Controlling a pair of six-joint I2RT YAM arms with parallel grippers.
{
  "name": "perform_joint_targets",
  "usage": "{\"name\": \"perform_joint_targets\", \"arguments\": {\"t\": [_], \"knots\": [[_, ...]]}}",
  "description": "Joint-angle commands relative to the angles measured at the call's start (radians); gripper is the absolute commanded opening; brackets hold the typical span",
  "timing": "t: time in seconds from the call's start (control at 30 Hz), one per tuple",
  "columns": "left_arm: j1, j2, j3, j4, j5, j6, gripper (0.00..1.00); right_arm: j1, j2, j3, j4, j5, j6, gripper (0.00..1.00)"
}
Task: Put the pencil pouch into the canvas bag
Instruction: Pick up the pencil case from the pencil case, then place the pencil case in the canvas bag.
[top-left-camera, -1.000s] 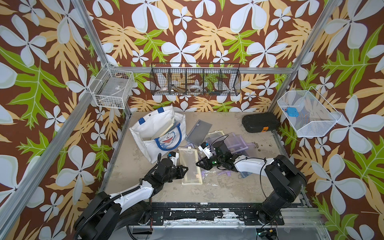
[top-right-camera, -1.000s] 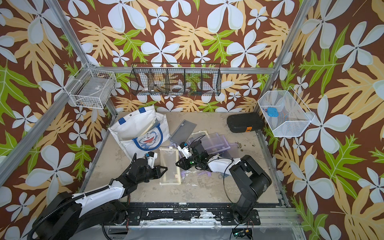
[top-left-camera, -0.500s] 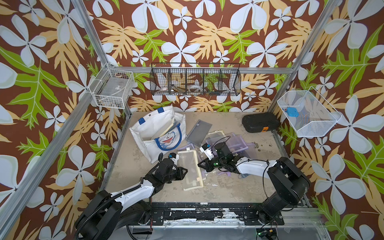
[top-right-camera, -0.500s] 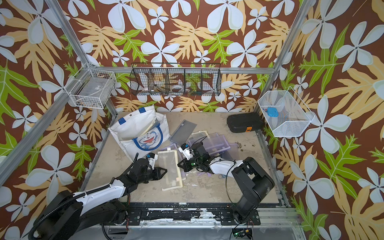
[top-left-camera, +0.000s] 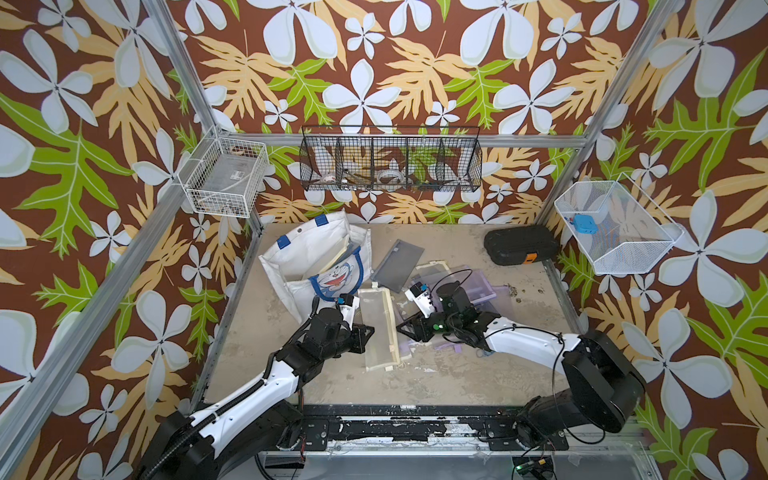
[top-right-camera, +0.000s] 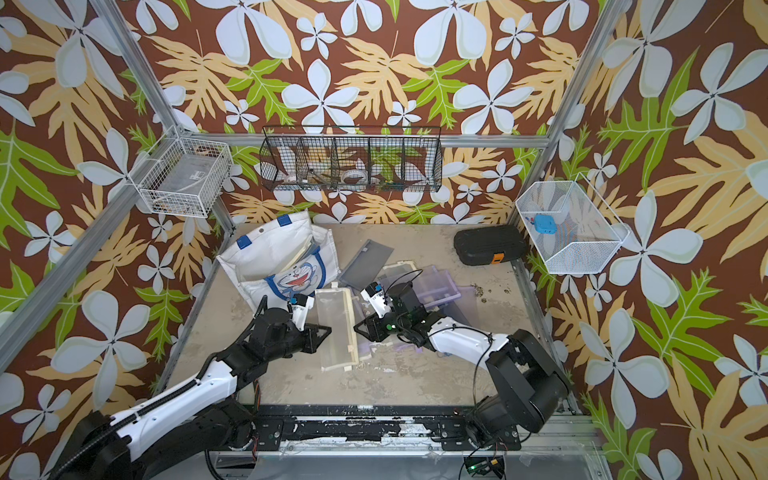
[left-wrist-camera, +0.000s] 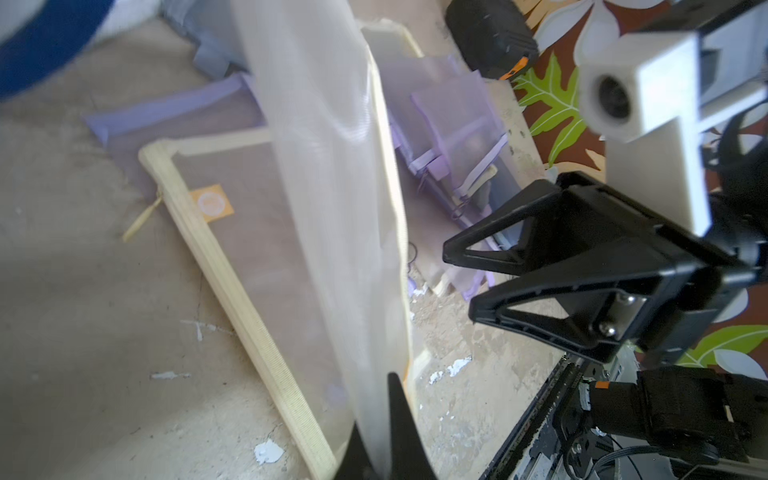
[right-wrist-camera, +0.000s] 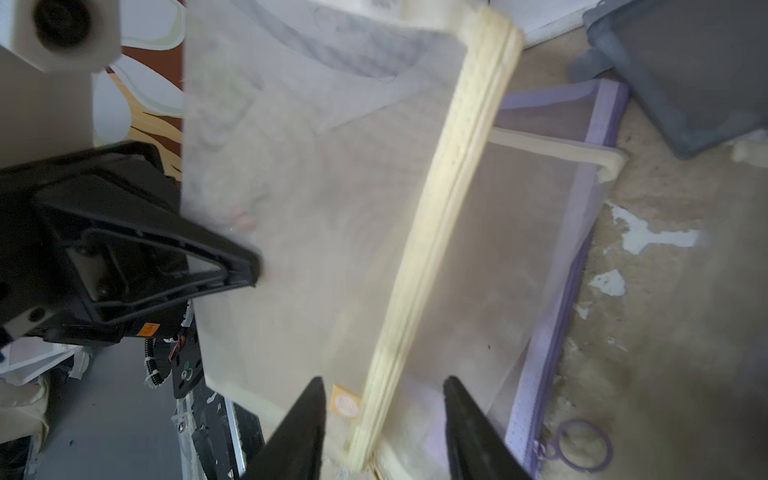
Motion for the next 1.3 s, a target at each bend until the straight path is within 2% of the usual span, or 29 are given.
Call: {"name": "perform_joint_targets", "arguments": {"t": [0.0,0.2,0.3,0.4,0.47,0.67,0.77,0.83,0.97,1.2,1.27], "knots": [[-0.001,-0.048,0.066,-0.131,0.016,0.138,0.0,-0.023,-0.074,-0.008,-0.077,0.055,-0.025,0.65],[0.0,-0.066,0.266,-0.248,0.08,0.317,0.0,-0.043,-0.231,0.035,-0.213,0.141,-0.079,0.78],[0.0,-0.044,0.415,-0.315,0.019,0.406,0.0,-0.05,-0.289,0.058,-0.252,0.171,-0.095,0.82],[0.001,0.011,0.591,-0.379,-0.115,0.504,0.0,-0.049,-0.32,0.068,-0.263,0.182,-0.098,0.84],[0.001,0.061,0.706,-0.414,-0.263,0.57,0.0,-0.049,-0.327,0.071,-0.264,0.18,-0.092,0.84],[0.001,0.225,0.945,-0.432,-0.601,0.826,0.0,-0.049,-0.35,0.08,-0.27,0.174,-0.076,0.89],[0.033,0.295,0.984,-0.413,-0.699,0.937,0.0,-0.05,-0.374,0.086,-0.276,0.184,-0.075,0.91],[0.089,0.341,1.018,-0.412,-0.699,0.943,0.0,-0.049,-0.385,0.086,-0.274,0.193,-0.077,0.92],[0.119,0.424,1.044,-0.408,-0.798,0.989,0.0,-0.049,-0.376,0.1,-0.277,0.19,-0.082,0.93],[0.135,0.468,0.926,-0.383,-0.818,0.987,0.0,-0.049,-0.36,0.158,-0.291,0.165,-0.095,0.93],[0.168,0.463,0.884,-0.381,-0.773,0.947,0.0,-0.049,-0.359,0.178,-0.3,0.166,-0.103,0.93]]}}
